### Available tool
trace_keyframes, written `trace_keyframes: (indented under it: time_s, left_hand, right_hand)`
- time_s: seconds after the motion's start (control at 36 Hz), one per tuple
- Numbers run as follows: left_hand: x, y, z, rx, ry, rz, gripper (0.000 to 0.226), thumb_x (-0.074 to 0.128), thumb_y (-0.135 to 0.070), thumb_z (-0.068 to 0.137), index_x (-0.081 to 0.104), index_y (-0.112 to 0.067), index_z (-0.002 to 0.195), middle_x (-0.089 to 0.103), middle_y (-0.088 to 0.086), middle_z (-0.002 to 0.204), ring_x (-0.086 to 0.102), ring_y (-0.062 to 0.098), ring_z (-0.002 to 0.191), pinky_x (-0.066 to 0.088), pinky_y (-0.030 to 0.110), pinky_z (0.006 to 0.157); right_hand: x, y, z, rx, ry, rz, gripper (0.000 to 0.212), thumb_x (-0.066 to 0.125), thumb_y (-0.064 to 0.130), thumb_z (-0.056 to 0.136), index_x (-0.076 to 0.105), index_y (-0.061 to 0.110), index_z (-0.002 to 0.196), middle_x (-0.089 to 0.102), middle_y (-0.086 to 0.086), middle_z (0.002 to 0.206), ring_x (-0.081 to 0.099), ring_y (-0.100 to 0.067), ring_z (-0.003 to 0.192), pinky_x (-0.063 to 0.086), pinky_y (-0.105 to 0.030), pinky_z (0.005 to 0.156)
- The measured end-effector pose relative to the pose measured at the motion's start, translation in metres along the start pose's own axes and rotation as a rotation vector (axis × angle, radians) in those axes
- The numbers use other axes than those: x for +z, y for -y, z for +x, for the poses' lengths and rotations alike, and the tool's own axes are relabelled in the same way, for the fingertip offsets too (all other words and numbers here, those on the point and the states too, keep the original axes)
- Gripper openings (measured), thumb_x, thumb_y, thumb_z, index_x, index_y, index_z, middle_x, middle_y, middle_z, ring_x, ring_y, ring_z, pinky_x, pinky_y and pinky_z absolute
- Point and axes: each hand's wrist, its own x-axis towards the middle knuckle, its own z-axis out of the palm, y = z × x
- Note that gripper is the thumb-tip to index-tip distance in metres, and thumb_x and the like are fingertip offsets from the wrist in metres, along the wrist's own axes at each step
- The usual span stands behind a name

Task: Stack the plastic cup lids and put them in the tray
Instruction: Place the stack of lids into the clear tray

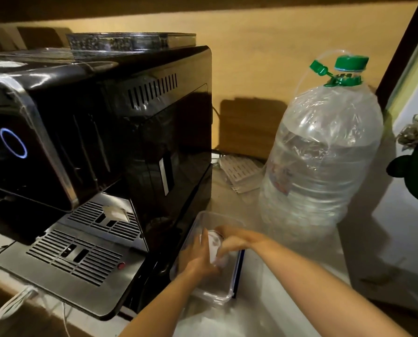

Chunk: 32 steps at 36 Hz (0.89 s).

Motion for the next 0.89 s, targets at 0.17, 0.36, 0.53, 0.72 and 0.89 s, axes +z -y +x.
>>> trace_keyframes:
  time_s: [0.17, 0.36, 0.53, 0.72, 0.89]
  left_hand:
    - [0.008, -0.004, 0.005, 0.001, 0.017, 0.051, 0.098, 0.056, -0.052, 0.08, -0.009, -0.017, 0.145, 0.006, 0.008, 0.156, 0.027, 0.03, 0.137, 0.033, 0.04, 0.105]
    - [0.01, -0.008, 0.011, -0.002, 0.008, 0.083, 0.091, 0.057, -0.045, 0.082, 0.0, -0.015, 0.145, 0.018, 0.012, 0.151, 0.036, 0.031, 0.13, 0.041, 0.039, 0.098]
    - [0.015, -0.009, 0.018, -0.008, -0.006, 0.093, 0.091, 0.053, -0.054, 0.081, 0.004, -0.013, 0.145, 0.022, 0.012, 0.15, 0.041, 0.03, 0.126, 0.043, 0.039, 0.095]
    - [0.016, -0.011, 0.022, -0.015, -0.016, 0.124, 0.098, 0.058, -0.058, 0.075, 0.006, -0.011, 0.144, 0.025, 0.009, 0.148, 0.041, 0.027, 0.127, 0.043, 0.037, 0.095]
    - [0.018, -0.013, 0.023, -0.016, -0.009, 0.142, 0.102, 0.066, -0.058, 0.068, 0.011, -0.012, 0.141, 0.028, 0.009, 0.144, 0.041, 0.026, 0.124, 0.043, 0.036, 0.094]
  right_hand:
    - [0.006, -0.007, 0.013, 0.041, 0.032, -0.069, 0.045, 0.062, 0.016, 0.084, 0.051, 0.002, 0.126, 0.055, -0.018, 0.129, 0.053, -0.032, 0.118, 0.043, -0.036, 0.095]
    - [0.011, -0.011, 0.023, 0.058, 0.096, -0.169, 0.045, 0.059, 0.019, 0.087, 0.05, -0.002, 0.126, 0.055, -0.02, 0.13, 0.052, -0.032, 0.119, 0.043, -0.037, 0.098]
    - [0.009, -0.012, 0.03, 0.044, 0.156, -0.253, 0.049, 0.057, 0.019, 0.089, 0.045, -0.002, 0.132, 0.05, -0.021, 0.136, 0.048, -0.033, 0.125, 0.039, -0.037, 0.104]
    - [0.005, -0.015, 0.039, 0.042, 0.19, -0.308, 0.045, 0.058, 0.021, 0.089, 0.051, -0.004, 0.126, 0.054, -0.021, 0.132, 0.05, -0.032, 0.123, 0.037, -0.032, 0.1]
    - [0.005, -0.018, 0.042, 0.039, 0.197, -0.306, 0.045, 0.06, 0.021, 0.088, 0.052, -0.002, 0.126, 0.056, -0.019, 0.13, 0.052, -0.032, 0.121, 0.039, -0.033, 0.1]
